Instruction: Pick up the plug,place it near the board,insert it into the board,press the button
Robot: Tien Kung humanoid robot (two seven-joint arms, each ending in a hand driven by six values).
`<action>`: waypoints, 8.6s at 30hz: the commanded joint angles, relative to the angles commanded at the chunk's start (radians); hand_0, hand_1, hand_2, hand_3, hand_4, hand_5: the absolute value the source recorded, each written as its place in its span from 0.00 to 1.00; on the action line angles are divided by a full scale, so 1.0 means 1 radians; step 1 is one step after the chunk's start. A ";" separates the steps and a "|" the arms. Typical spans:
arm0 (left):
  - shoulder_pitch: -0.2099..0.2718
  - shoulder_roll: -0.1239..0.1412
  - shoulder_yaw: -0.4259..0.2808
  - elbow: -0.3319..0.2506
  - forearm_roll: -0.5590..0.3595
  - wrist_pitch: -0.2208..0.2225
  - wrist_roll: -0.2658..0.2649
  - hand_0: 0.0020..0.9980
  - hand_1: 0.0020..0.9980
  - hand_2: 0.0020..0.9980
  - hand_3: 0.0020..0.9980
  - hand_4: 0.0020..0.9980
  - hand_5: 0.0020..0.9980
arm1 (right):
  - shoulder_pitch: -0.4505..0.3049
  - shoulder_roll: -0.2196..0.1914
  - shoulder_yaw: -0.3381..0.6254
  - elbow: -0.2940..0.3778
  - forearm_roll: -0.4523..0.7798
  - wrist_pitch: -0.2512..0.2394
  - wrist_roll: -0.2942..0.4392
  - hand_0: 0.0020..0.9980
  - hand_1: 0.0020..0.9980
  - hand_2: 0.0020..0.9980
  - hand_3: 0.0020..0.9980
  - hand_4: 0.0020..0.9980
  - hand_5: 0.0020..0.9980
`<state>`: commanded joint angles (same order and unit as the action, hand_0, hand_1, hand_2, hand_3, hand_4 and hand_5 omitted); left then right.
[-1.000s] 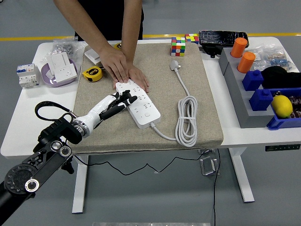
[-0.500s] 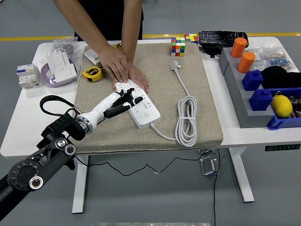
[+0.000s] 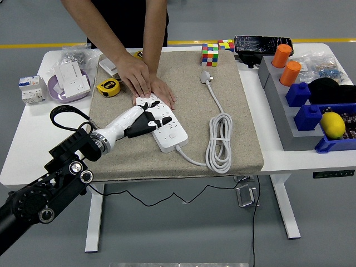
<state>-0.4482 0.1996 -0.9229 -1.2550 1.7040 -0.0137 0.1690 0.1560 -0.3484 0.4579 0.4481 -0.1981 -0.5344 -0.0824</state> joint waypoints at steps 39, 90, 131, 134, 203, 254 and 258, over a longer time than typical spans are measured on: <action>0.222 0.024 -0.095 -0.282 0.340 -0.077 0.284 1.00 1.00 1.00 0.99 1.00 1.00 | -0.006 0.001 0.021 -0.002 -0.004 0.001 -0.001 0.93 0.90 0.83 0.83 1.00 1.00; 0.127 0.023 0.004 -0.161 0.302 -0.049 0.231 1.00 1.00 1.00 0.99 1.00 1.00 | 0.000 0.003 0.024 -0.004 -0.007 0.003 -0.002 0.93 0.90 0.83 0.83 1.00 1.00; -0.029 0.049 0.148 -0.091 0.322 -0.054 0.218 1.00 1.00 1.00 0.98 1.00 1.00 | 0.010 -0.004 0.013 -0.003 -0.009 0.005 -0.006 0.93 0.90 0.83 0.82 1.00 1.00; -0.036 0.046 0.155 -0.082 0.323 -0.053 0.215 1.00 1.00 1.00 0.98 1.00 1.00 | 0.009 -0.005 0.013 -0.003 -0.009 0.005 -0.006 0.93 0.90 0.83 0.82 1.00 1.00; -0.074 0.068 0.096 -0.290 0.028 -0.241 0.188 0.14 0.02 0.15 0.94 0.49 0.15 | 0.008 -0.002 0.006 -0.006 -0.004 0.006 -0.013 0.93 0.90 0.82 0.81 1.00 1.00; -0.153 0.004 0.235 -0.007 0.236 -0.265 0.179 0.14 0.03 0.15 0.91 0.46 0.14 | 0.013 -0.005 0.001 -0.005 -0.007 0.006 -0.011 0.93 0.90 0.82 0.81 1.00 1.00; -0.154 0.003 0.232 -0.005 0.244 -0.262 0.178 0.14 0.03 0.15 0.90 0.46 0.14 | 0.014 -0.005 0.002 -0.006 -0.007 0.006 -0.011 0.93 0.90 0.82 0.81 1.00 1.00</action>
<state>-0.6025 0.2030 -0.6912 -1.2603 1.9480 -0.2756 0.3468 0.1700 -0.3539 0.4600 0.4425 -0.2051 -0.5284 -0.0933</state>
